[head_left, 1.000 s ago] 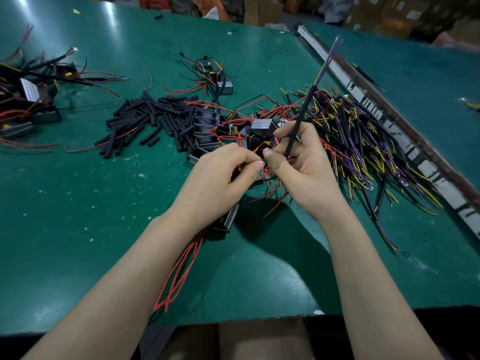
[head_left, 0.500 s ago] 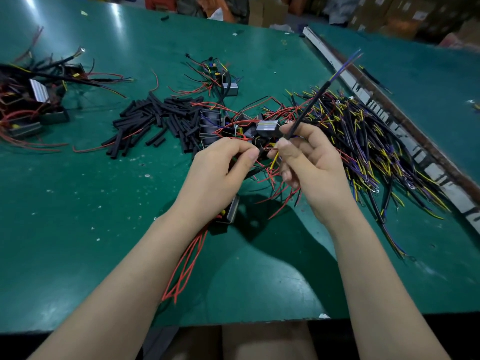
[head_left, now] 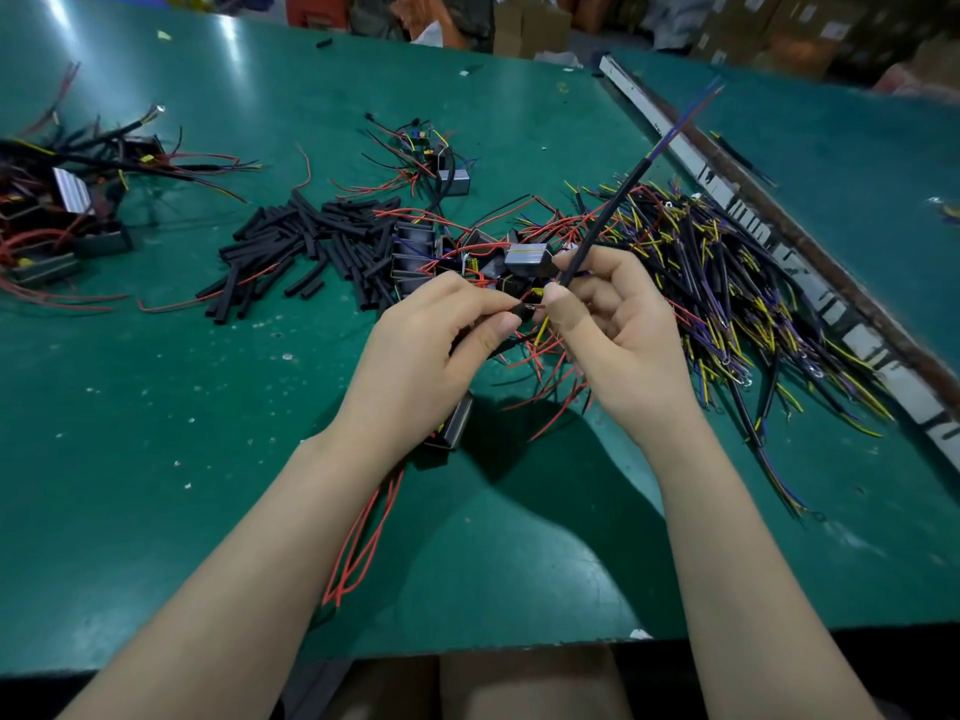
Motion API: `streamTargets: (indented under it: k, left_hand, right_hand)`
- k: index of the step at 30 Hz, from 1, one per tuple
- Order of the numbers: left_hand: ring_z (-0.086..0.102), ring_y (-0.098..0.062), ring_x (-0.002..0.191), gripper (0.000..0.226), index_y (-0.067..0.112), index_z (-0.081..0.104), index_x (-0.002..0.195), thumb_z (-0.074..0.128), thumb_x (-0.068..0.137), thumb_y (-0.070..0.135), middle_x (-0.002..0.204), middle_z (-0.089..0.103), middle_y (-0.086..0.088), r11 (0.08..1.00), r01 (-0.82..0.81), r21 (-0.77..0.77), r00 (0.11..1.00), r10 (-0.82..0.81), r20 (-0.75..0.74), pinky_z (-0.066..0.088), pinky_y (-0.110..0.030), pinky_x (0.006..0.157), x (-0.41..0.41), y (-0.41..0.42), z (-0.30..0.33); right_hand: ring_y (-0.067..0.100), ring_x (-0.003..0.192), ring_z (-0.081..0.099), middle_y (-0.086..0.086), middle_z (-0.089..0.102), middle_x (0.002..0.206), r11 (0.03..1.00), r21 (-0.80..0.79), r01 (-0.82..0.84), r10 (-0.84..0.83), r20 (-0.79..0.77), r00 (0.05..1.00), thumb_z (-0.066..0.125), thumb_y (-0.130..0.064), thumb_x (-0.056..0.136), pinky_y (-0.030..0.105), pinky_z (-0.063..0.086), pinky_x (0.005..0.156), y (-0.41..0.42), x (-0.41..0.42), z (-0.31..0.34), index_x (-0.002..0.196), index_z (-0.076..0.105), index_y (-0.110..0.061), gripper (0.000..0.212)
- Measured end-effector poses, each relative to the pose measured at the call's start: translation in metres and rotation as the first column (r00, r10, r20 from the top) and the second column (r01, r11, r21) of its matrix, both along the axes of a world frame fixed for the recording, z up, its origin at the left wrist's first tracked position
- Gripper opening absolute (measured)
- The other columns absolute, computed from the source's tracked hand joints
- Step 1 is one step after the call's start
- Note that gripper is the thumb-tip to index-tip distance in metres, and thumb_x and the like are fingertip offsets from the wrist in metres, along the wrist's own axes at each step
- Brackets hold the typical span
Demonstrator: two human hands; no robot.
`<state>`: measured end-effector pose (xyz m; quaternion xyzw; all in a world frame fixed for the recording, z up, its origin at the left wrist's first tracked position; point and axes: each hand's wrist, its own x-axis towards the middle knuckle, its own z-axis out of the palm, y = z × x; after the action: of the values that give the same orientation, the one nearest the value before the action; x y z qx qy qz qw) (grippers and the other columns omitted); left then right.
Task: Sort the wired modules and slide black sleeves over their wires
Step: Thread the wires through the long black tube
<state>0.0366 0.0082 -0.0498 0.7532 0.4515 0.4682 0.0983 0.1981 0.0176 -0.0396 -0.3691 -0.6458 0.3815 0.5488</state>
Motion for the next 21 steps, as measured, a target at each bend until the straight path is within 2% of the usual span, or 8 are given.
streamTargets:
  k: [2,4,7,10,14,18,21]
  left_hand:
    - [0.053,-0.008,0.081,0.021,0.009,0.071,0.103,0.058,0.091,0.02,0.086,0.061,-0.001,1.0,0.02,0.0,1.0,-0.02,-0.008,0.04,-0.017,0.076,-0.0003,0.0001,0.0003]
    - [0.052,-0.006,0.078,0.02,0.01,0.071,0.101,0.059,0.09,0.021,0.084,0.06,0.0,1.0,0.015,-0.003,1.0,-0.015,0.015,0.04,-0.014,0.074,-0.0004,0.0003,0.0008]
    - [0.049,-0.001,0.076,0.017,0.01,0.072,0.097,0.061,0.09,0.02,0.082,0.058,0.004,1.0,-0.008,-0.007,0.999,0.008,0.038,0.036,-0.007,0.073,-0.0009,0.0006,0.0005]
    - [0.049,-0.001,0.076,0.018,0.011,0.072,0.097,0.06,0.089,0.022,0.082,0.059,0.004,1.0,-0.003,-0.019,1.0,0.004,0.022,0.037,-0.009,0.073,-0.0013,0.0001,-0.0005]
    - [0.051,-0.004,0.077,0.019,0.011,0.073,0.099,0.06,0.089,0.021,0.084,0.06,0.001,0.999,0.005,-0.031,0.999,-0.004,0.039,0.039,-0.014,0.074,-0.0026,-0.0001,0.0001]
    - [0.056,-0.012,0.078,0.021,0.009,0.073,0.1,0.061,0.088,0.023,0.085,0.064,-0.004,0.999,0.025,-0.042,0.999,-0.023,0.035,0.045,-0.026,0.074,-0.0004,-0.002,0.0]
    - [0.055,-0.009,0.078,0.017,0.014,0.073,0.1,0.063,0.089,0.022,0.085,0.063,0.0,0.999,-0.035,-0.035,0.999,0.036,0.029,0.043,-0.024,0.073,0.0,-0.0015,-0.0016]
  right_hand:
    - [-0.003,0.073,0.059,-0.012,0.067,0.084,0.998,0.038,0.046,-0.047,0.024,0.999,0.057,-0.011,0.093,0.011,0.042,0.068,0.0008,-0.0005,-0.0006,0.102,0.054,-0.028,0.019]
    - [0.001,0.078,0.06,-0.015,0.067,0.085,0.993,0.077,0.091,-0.095,0.041,0.995,0.06,-0.013,0.091,0.013,0.043,0.071,0.0013,-0.0016,-0.0019,0.1,0.055,-0.03,0.02]
    - [0.006,0.079,0.059,-0.009,0.063,0.088,0.983,0.123,0.137,-0.146,0.062,0.987,0.064,-0.016,0.089,0.02,0.045,0.074,0.0012,-0.0035,-0.0042,0.101,0.054,-0.033,0.023]
    - [0.011,0.084,0.061,-0.005,0.063,0.091,0.98,0.15,0.13,-0.144,0.091,0.985,0.064,-0.015,0.088,0.029,0.049,0.078,0.0005,-0.0036,-0.0059,0.1,0.053,-0.034,0.025]
    - [0.009,0.083,0.06,-0.006,0.063,0.088,0.983,0.158,0.095,-0.112,0.107,0.988,0.064,-0.011,0.088,0.027,0.049,0.077,0.0004,-0.0039,-0.0073,0.101,0.053,-0.033,0.028]
    - [0.006,0.085,0.06,-0.012,0.062,0.09,0.971,0.204,0.124,-0.146,0.096,0.985,0.062,-0.008,0.089,0.02,0.046,0.076,0.0008,-0.0051,-0.0074,0.102,0.05,-0.033,0.03]
    - [0.011,0.078,0.059,-0.012,0.061,0.086,0.973,0.208,0.104,-0.128,0.104,0.986,0.062,-0.007,0.089,0.02,0.045,0.07,-0.0008,-0.0079,-0.0085,0.101,0.05,-0.033,0.031]
